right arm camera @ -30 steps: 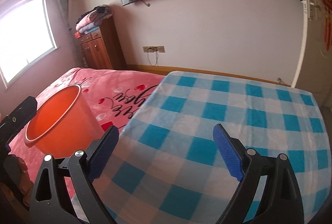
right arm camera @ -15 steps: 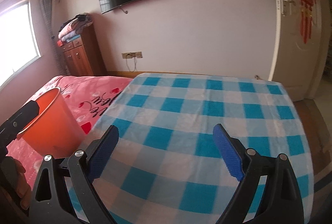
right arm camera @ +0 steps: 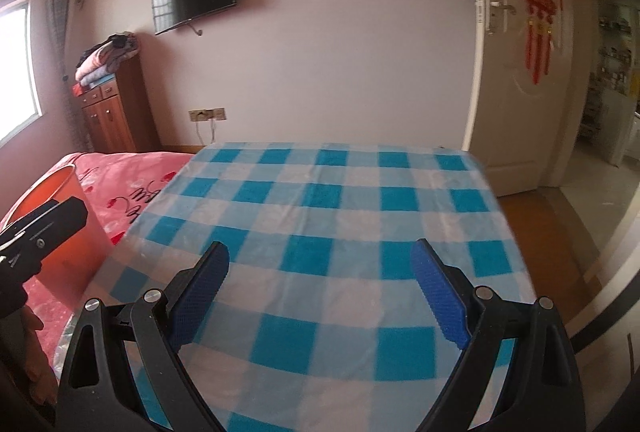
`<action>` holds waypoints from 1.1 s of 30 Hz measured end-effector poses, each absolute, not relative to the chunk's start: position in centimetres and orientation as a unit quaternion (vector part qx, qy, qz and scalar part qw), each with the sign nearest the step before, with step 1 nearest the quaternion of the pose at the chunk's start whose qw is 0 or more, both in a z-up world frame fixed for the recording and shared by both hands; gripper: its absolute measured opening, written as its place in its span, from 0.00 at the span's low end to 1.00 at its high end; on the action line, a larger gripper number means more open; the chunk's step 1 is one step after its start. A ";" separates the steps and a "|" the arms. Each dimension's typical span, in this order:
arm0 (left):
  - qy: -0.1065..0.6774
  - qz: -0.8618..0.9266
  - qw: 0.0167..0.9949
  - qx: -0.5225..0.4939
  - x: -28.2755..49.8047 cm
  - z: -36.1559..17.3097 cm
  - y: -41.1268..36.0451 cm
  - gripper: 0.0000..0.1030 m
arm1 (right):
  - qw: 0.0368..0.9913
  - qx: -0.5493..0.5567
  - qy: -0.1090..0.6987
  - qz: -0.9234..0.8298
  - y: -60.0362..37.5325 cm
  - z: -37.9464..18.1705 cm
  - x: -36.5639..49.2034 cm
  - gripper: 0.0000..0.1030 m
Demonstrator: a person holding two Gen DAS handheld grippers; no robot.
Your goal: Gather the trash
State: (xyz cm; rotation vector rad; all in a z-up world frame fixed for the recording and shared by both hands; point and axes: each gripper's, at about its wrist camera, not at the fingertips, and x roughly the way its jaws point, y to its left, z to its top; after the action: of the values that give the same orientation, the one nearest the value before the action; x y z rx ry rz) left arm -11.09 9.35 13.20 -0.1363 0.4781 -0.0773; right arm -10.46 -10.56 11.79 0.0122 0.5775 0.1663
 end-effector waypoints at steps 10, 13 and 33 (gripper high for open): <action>0.266 -0.037 0.962 -0.054 -10.4 11.8 6.4 0.96 | 0.960 0.005 0.276 0.039 -13.9 11.4 -12.8 0.88; 0.271 -0.041 0.960 -0.051 -10.4 11.6 5.9 0.96 | 0.962 0.005 0.273 0.030 -14.6 11.4 -13.4 0.88; 0.257 -0.010 0.965 -0.041 -11.9 12.6 5.5 0.96 | 0.968 0.005 0.252 0.006 -16.4 12.3 -16.1 0.88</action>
State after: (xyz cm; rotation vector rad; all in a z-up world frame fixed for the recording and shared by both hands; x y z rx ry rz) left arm -11.87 5.54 12.62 -0.0831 0.5203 -0.0204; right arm -16.09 -16.39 12.32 0.0092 0.5087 0.0131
